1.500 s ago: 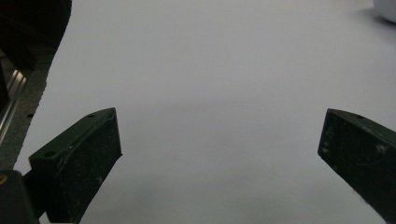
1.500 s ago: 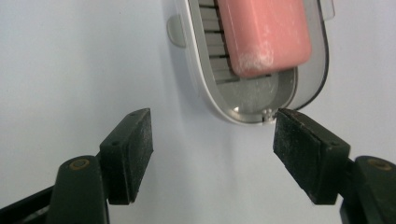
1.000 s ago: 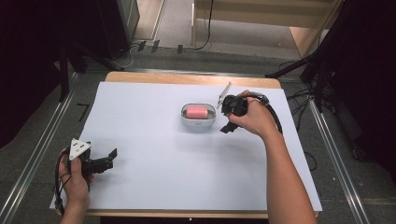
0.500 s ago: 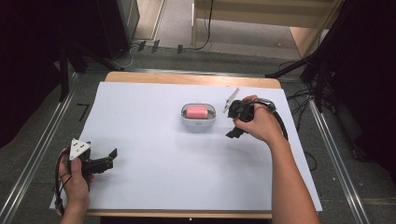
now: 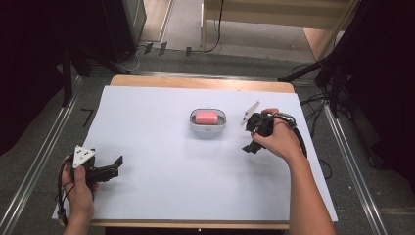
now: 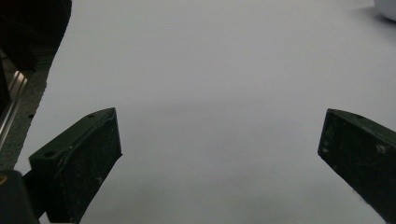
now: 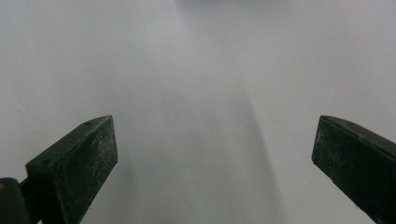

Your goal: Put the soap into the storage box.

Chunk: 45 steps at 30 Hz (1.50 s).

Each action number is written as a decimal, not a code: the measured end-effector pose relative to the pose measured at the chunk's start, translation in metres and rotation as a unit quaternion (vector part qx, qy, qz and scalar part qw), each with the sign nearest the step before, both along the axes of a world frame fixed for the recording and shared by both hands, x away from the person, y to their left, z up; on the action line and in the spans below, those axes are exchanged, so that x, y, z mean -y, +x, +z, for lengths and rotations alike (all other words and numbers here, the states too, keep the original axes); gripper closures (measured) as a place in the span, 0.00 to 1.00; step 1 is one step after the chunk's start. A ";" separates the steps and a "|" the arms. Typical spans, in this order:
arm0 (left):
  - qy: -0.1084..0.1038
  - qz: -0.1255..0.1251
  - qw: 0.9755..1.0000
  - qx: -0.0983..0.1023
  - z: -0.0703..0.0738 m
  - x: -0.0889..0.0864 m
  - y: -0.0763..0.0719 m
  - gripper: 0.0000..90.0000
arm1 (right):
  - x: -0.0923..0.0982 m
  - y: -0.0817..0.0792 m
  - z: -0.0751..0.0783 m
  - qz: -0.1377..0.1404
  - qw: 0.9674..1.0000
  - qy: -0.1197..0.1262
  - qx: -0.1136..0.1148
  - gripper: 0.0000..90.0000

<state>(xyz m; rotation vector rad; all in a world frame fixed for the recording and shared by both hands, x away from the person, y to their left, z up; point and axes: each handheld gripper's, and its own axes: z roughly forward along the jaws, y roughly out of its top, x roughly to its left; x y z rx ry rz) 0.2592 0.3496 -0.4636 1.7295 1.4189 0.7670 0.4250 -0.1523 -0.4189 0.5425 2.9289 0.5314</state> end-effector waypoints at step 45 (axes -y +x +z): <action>0.006 0.000 1.000 -0.001 0.000 0.001 0.000 0.00 | 0.103 -0.076 -0.046 -0.150 0.969 0.190 0.057 0.00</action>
